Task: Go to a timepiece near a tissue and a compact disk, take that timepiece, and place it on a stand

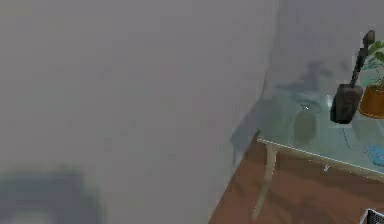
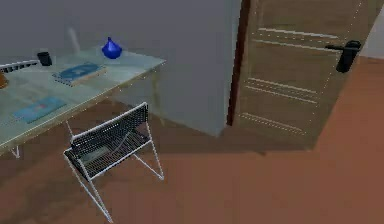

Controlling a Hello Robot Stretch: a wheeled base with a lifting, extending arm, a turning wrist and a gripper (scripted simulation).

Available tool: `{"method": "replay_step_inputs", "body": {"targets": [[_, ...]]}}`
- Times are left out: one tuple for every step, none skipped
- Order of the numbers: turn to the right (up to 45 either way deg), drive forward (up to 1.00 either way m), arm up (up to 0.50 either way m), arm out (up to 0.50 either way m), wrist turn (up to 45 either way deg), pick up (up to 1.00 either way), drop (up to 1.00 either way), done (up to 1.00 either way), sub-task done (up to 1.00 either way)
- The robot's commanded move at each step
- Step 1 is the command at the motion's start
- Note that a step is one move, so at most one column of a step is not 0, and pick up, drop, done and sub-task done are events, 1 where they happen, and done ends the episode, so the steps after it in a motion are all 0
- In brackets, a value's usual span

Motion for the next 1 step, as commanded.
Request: {"method": "replay_step_inputs", "body": {"targets": [[45.0,0.0,0.0,0.0,0.0,0.0,0.0,0.0,0.0]]}}
